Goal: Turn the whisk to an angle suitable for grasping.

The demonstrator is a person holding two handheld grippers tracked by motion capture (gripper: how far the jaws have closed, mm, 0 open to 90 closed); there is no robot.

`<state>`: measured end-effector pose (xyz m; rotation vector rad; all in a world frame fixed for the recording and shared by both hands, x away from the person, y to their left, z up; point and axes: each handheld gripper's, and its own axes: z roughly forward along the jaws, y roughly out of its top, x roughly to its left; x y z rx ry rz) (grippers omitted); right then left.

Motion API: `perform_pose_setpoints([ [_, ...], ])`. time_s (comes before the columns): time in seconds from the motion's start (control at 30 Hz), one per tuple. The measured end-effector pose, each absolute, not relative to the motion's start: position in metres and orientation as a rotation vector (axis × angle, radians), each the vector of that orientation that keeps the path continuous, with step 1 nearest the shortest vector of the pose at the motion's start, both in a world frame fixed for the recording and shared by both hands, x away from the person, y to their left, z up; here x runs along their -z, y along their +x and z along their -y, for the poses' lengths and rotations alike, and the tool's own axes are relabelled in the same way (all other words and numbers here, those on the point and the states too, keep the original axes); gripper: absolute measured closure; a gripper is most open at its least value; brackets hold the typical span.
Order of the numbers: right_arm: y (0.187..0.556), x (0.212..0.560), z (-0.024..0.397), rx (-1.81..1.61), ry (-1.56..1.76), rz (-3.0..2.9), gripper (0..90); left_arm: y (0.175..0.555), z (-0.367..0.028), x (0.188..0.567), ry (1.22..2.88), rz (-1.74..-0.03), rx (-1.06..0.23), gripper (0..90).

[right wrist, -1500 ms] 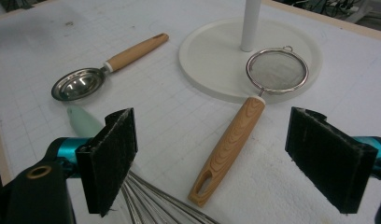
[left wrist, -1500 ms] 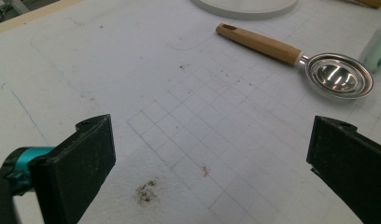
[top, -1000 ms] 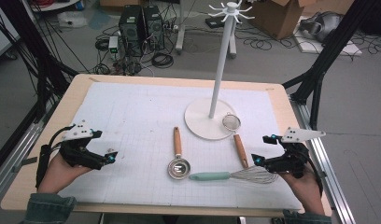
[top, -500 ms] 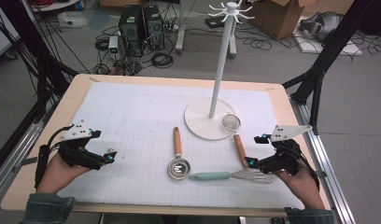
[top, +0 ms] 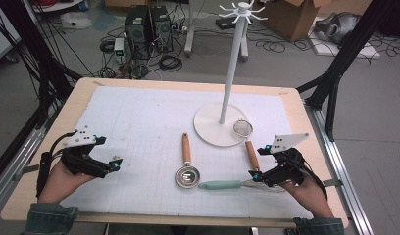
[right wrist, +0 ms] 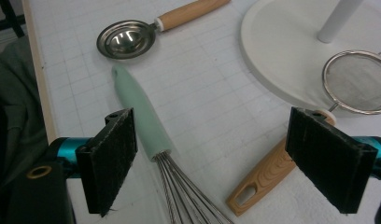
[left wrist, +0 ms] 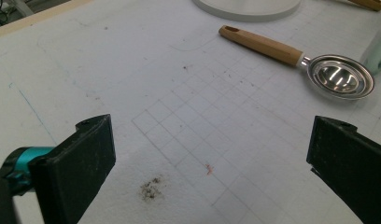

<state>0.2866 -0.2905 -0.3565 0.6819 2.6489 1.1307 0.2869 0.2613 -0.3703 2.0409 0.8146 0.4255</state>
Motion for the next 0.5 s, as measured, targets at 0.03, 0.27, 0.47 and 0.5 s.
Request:
perform_pose_setpoints([
  [0.03,0.287,0.357,0.290,-1.131,0.682,-2.649,15.9,0.287,-0.262,0.370,2.043,-0.816,-0.430,1.7],
  [0.27,0.286,0.362,0.279,-1.110,0.636,-2.697,15.9,0.287,-0.262,0.370,2.041,-0.816,-0.428,1.7],
  [0.47,0.287,0.367,0.270,-1.074,0.611,-2.731,16.0,0.287,-0.262,0.371,2.046,-0.814,-0.426,1.7],
  [0.5,0.287,0.368,0.269,-1.072,0.599,-2.738,15.9,0.287,-0.262,0.370,2.044,-0.813,-0.426,1.7],
])
